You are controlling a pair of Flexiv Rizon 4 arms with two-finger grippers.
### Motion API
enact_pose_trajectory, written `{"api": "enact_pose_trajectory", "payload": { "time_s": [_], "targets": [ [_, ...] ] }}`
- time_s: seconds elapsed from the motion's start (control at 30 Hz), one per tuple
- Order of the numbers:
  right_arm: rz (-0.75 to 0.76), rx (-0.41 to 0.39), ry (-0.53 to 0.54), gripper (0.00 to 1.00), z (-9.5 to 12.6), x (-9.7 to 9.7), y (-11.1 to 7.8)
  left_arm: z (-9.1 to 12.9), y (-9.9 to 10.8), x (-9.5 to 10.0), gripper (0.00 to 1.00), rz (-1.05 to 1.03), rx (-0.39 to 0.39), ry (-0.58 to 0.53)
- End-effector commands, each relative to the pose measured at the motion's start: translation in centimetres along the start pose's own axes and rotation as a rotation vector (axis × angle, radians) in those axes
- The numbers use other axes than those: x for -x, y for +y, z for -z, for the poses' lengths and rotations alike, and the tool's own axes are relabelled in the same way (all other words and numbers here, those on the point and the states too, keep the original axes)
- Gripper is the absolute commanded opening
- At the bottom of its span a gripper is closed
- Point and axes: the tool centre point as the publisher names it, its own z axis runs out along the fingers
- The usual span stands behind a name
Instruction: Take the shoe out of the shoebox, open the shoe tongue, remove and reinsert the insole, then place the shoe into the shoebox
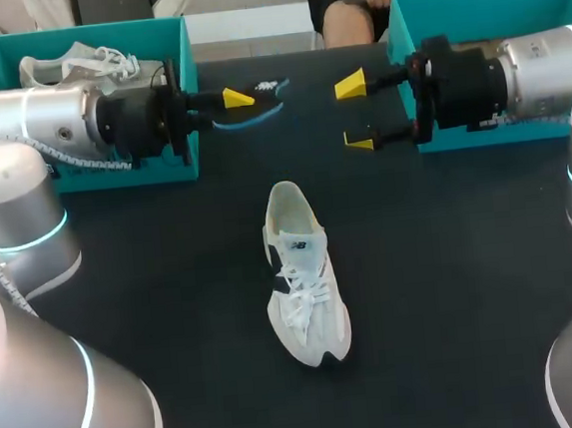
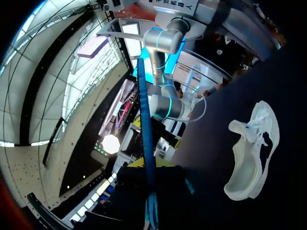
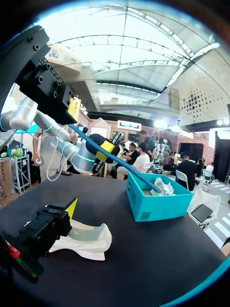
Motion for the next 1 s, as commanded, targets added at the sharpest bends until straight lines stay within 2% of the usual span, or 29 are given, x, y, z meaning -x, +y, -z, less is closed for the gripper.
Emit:
{"api": "enact_pose_trajectory", "payload": {
  "time_s": [0.03,0.3,0.9,1.0],
  "targets": [
    [0.000,0.002,-0.002,1.00,-0.19,0.01,-0.02,-0.12,-0.13,0.06,0.00,-0.687,0.160,-0.014],
    [0.000,0.002,-0.002,1.00,-0.19,0.01,-0.02,-0.06,-0.01,0.45,0.00,-0.724,0.204,0.009],
    [0.000,0.002,-0.002,1.00,-0.19,0.01,-0.02,-0.07,-0.02,0.56,0.00,-0.695,0.204,-0.006],
    [0.000,0.002,-0.002,1.00,-0.19,0.01,-0.02,-0.41,0.20,-0.13,0.00,-0.715,0.205,0.019]
  ]
}}
